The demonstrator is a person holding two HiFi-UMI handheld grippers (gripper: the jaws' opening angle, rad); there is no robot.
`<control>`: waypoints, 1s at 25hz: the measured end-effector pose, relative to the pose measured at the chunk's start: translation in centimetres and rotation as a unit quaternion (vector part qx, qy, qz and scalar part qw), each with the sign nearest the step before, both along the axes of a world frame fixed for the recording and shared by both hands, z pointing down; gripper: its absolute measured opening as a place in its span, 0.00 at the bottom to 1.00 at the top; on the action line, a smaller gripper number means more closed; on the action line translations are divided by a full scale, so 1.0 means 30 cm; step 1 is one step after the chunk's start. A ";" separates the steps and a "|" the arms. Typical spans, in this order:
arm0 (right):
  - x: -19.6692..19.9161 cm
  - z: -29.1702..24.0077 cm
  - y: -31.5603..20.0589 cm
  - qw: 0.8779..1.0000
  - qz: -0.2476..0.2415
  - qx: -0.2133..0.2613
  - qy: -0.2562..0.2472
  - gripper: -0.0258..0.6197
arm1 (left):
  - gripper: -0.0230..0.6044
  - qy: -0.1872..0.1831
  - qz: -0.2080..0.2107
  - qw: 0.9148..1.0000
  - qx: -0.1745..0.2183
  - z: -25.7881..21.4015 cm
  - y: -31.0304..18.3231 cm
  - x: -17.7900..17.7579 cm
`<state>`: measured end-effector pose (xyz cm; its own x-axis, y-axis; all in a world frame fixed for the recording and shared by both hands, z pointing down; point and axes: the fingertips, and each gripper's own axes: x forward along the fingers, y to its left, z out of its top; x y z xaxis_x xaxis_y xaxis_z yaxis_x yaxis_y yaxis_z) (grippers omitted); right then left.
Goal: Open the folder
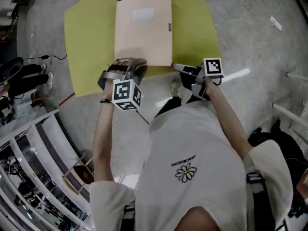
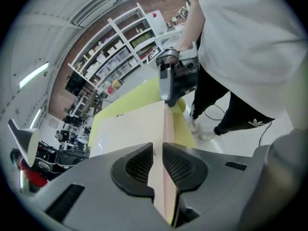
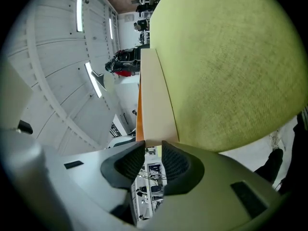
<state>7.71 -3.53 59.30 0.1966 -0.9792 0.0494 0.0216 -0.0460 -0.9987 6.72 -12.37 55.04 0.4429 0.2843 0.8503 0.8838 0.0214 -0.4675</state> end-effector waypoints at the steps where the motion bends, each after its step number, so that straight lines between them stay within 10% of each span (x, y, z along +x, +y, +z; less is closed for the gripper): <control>1: 0.000 0.000 -0.001 1.000 -0.002 0.000 -0.002 0.19 | 0.15 0.014 0.002 1.000 0.005 -0.005 -0.001 0.002; 6: -0.002 0.000 -0.002 1.000 -0.013 -0.015 0.012 0.19 | 0.29 0.095 0.017 0.994 0.047 0.019 -0.002 0.017; 15: -0.003 0.001 0.002 1.000 -0.015 -0.022 0.011 0.18 | 0.12 0.088 0.036 0.993 0.069 0.043 0.003 -0.011; 25: 0.002 0.013 0.023 0.996 -0.033 -0.079 0.015 0.19 | 0.06 0.042 -0.112 0.986 -0.119 -0.081 -0.007 0.018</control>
